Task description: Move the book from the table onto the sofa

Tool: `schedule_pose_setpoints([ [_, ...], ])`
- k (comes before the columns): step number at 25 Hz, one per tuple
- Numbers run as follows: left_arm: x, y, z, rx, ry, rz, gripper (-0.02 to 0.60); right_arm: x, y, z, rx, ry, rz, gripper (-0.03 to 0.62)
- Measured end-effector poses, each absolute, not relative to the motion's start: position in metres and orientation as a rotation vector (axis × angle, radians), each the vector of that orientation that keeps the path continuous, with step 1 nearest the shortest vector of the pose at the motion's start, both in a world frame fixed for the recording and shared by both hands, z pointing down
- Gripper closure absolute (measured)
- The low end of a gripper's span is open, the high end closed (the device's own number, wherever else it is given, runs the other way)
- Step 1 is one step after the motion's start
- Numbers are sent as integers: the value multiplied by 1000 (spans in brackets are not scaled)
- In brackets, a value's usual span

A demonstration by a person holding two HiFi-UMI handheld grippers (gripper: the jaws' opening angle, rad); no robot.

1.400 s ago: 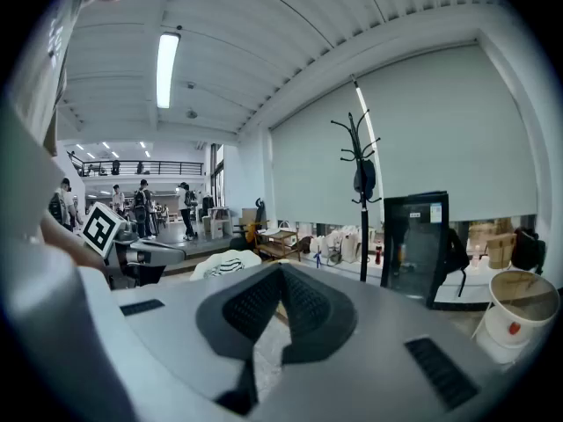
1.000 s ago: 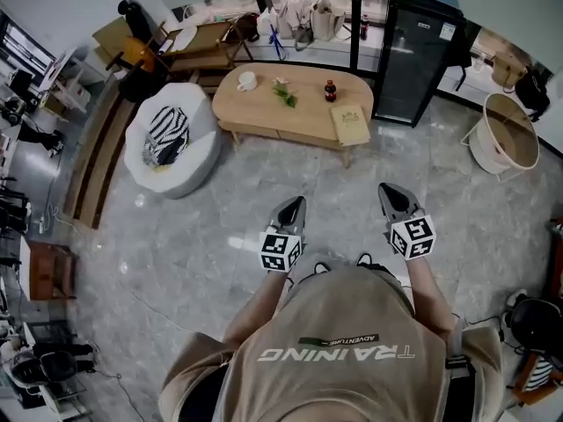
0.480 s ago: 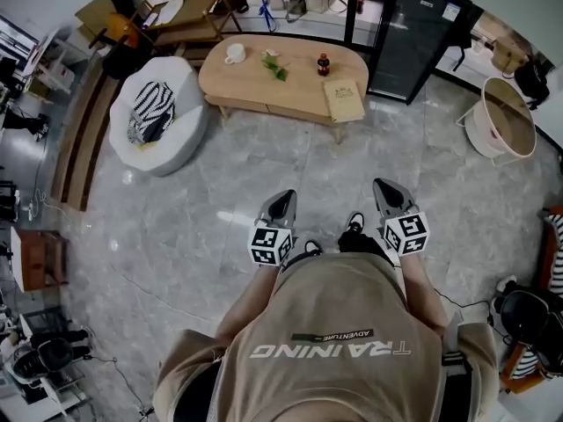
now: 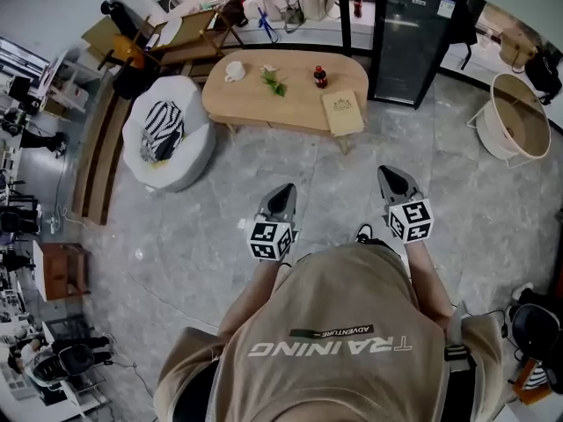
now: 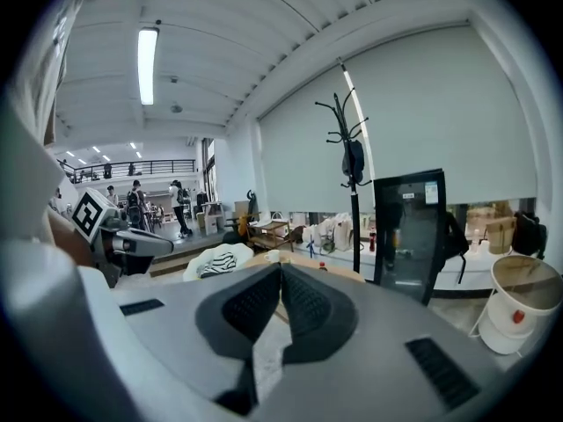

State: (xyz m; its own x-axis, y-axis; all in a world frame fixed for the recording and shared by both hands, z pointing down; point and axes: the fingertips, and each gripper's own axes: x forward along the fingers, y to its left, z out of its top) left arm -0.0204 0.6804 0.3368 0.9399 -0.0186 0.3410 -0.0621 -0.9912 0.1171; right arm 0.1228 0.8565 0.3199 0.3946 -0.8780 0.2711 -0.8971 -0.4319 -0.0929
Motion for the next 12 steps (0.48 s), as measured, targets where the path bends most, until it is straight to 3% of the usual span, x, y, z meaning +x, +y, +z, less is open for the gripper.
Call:
schedule_pose_setpoints([
  [12,96,705,346,2908,-130,537,583,226,880,341,2453,-1734,436,588],
])
